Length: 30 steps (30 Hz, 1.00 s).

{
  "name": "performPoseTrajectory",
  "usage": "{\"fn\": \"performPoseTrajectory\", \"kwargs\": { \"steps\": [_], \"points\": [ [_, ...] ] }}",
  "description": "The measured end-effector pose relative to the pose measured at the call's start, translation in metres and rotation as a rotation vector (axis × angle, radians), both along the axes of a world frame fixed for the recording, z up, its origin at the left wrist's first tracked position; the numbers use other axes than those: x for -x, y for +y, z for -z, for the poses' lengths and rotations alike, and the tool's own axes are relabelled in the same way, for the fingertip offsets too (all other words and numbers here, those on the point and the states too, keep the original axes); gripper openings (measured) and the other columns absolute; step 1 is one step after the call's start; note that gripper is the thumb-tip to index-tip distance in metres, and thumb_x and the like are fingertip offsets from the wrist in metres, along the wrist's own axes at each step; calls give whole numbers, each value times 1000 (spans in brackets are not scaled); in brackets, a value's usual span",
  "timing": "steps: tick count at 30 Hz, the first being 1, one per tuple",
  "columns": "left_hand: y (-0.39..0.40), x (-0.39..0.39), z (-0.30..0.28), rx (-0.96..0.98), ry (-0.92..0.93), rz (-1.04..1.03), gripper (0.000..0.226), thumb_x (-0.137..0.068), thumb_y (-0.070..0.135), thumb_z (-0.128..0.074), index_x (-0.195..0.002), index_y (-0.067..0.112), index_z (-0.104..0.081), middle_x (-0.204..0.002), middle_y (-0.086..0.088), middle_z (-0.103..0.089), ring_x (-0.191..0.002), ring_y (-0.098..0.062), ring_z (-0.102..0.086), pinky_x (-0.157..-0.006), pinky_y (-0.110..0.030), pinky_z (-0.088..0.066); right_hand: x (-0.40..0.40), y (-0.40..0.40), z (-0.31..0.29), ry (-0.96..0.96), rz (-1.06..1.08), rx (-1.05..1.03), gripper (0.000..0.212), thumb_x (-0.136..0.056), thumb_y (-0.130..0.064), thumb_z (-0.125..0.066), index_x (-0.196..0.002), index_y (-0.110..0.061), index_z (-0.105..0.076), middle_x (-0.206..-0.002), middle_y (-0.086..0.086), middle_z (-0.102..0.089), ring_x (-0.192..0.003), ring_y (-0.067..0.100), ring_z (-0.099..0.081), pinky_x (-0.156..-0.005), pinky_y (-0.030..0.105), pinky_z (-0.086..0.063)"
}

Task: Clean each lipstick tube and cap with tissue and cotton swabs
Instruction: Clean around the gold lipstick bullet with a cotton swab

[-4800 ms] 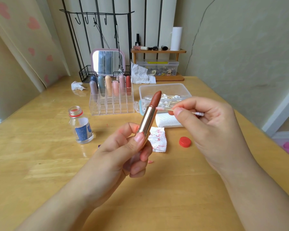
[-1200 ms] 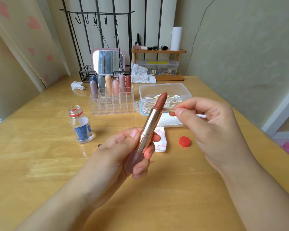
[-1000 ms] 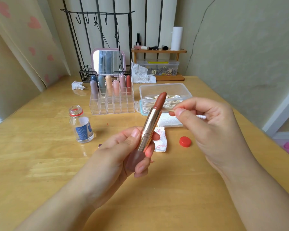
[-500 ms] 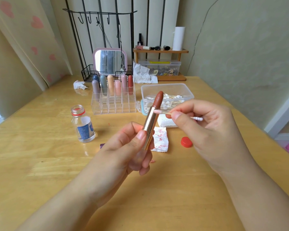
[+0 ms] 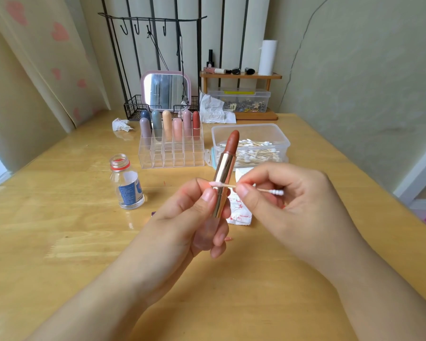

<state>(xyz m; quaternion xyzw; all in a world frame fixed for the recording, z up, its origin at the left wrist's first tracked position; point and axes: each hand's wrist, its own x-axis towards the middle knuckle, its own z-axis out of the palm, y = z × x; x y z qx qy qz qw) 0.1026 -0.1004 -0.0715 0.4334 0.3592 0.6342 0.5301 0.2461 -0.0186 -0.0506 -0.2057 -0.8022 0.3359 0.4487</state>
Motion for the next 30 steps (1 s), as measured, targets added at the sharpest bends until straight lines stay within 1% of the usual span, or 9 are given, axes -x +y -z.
{"fn": "performPoseTrajectory", "kwargs": {
  "steps": [6, 11, 15, 17, 20, 23, 25, 28, 30],
  "points": [
    [0, 1, 1, -2, -4, -3, 18, -84, 25, -52, -91, 9, -48, -77, -8, -51, -54, -18, -44, -49, -25, -42, -4, 5, -3, 67, 79, 7, 13, -81, -37, -62, -80, -24, -66, -57, 0, -53, -47, 7, -42, -45, 29, -41],
    [0, 1, 1, -14, 7, 12, 15, -84, 27, -52, -89, 13, -51, -77, -8, -53, -53, -19, -46, -48, -26, -42, -2, 6, -2, 28, 50, -35, 11, -80, -34, -59, -77, -24, -64, -62, 8, -55, -54, 15, -49, -54, 13, -39],
    [0, 2, 1, -29, 55, 11, 21, -84, 29, -52, -96, 12, -48, -71, -9, -57, -50, -19, -47, -47, -26, -41, -4, 5, -3, 57, 35, 2, 7, -82, -21, -62, -75, -22, -64, -59, 10, -52, -48, 6, -42, -51, 10, -38],
    [0, 1, 1, -33, 69, 1, 18, -83, 29, -53, -95, 16, -49, -67, -8, -55, -49, -18, -44, -47, -25, -41, -4, 3, -4, 75, 55, -2, 6, -82, -22, -62, -76, -23, -64, -60, 6, -54, -47, 4, -44, -48, 16, -40],
    [0, 1, 2, -33, 87, -10, 4, -83, 29, -54, -82, 26, -54, -65, -5, -50, -49, -16, -39, -46, -24, -39, -3, 3, -4, 87, 111, -19, 5, -82, -25, -62, -77, -24, -64, -61, 4, -55, -48, 11, -44, -45, 27, -44],
    [1, 2, 3, -28, 89, -17, 5, -84, 29, -53, -85, 24, -55, -65, -4, -48, -48, -14, -37, -46, -22, -37, -3, 3, -2, 36, 55, -32, 7, -81, -22, -64, -74, -21, -66, -56, 7, -49, -48, 13, -41, -48, 18, -36],
    [1, 2, 3, -27, 87, -20, 8, -85, 29, -53, -88, 22, -54, -66, -5, -48, -47, -13, -37, -46, -22, -37, -2, 2, 0, -28, 14, -50, 6, -80, -22, -65, -74, -21, -66, -54, 5, -46, -48, 12, -39, -48, 17, -34],
    [1, 2, 3, -35, 94, -23, 8, -85, 29, -53, -89, 22, -54, -66, -5, -48, -48, -14, -36, -47, -22, -37, -2, 1, 0, -12, 90, -137, 8, -82, -32, -64, -80, -25, -64, -55, 7, -46, -48, 16, -40, -46, 20, -35],
    [1, 1, 3, -40, 94, -24, 3, -84, 29, -54, -84, 26, -55, -66, -4, -49, -49, -14, -37, -47, -22, -37, -3, 3, -2, 37, 153, -144, 13, -83, -38, -58, -84, -26, -63, -56, 8, -43, -47, 19, -40, -45, 29, -40]
  ]
}}
